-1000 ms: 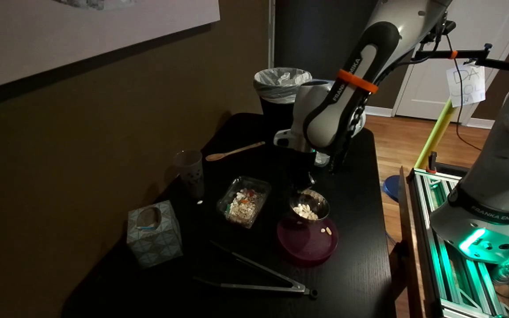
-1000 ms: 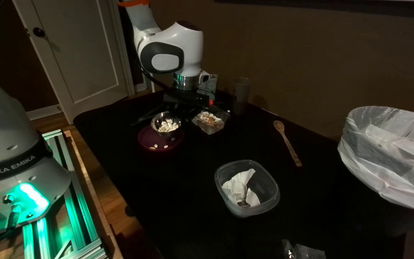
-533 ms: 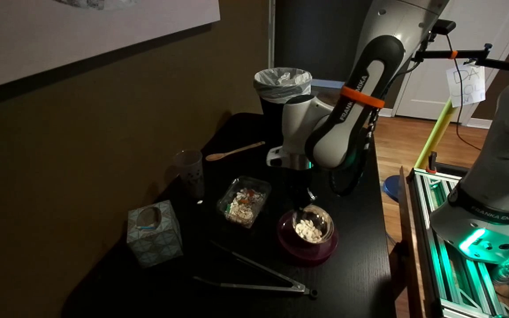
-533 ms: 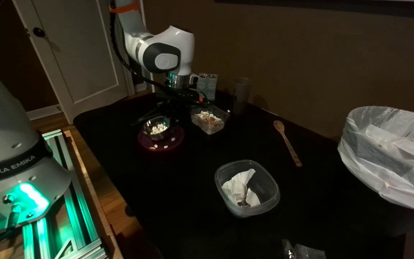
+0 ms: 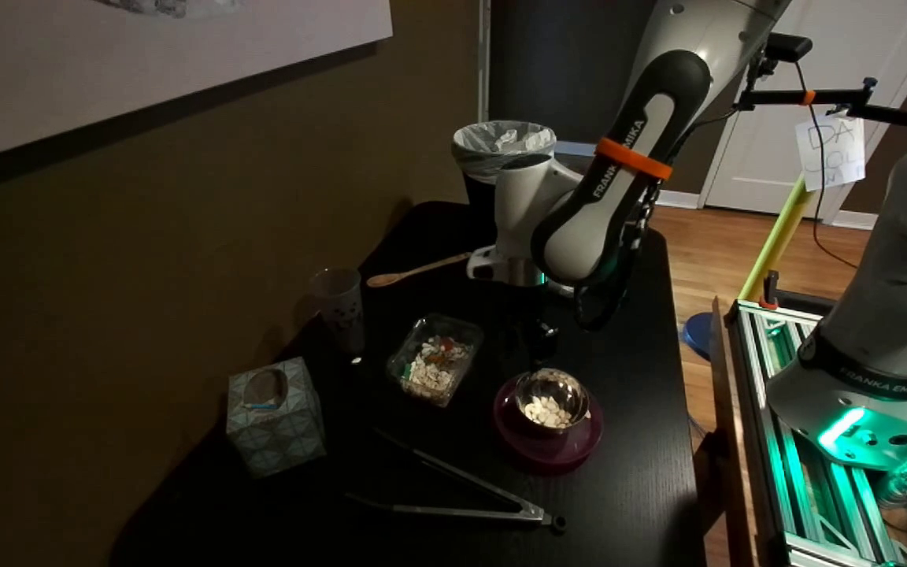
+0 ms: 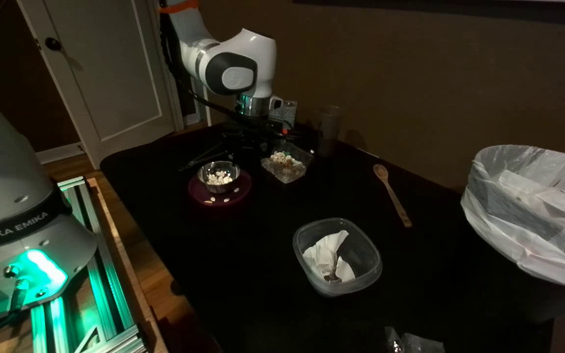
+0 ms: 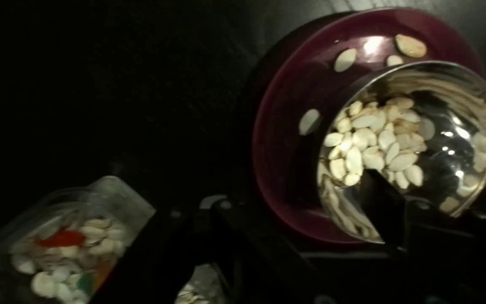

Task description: Place the small silver bowl on the purple lid

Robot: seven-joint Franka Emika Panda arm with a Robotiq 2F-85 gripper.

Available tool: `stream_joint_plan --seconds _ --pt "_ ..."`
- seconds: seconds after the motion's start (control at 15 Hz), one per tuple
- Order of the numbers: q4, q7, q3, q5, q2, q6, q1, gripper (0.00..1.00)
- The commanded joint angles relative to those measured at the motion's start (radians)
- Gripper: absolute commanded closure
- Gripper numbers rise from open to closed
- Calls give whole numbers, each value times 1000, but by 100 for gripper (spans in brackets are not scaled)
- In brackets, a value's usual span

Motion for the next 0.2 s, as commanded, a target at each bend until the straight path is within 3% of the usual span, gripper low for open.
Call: stream_joint_plan --seconds 0.0,0.07,0.13 --pt "-103 14 -6 49 -112 143 -68 0" --pt "-116 21 -9 58 -121 195 -82 0" --pt "-50 14 -3 21 -60 129 -67 8"
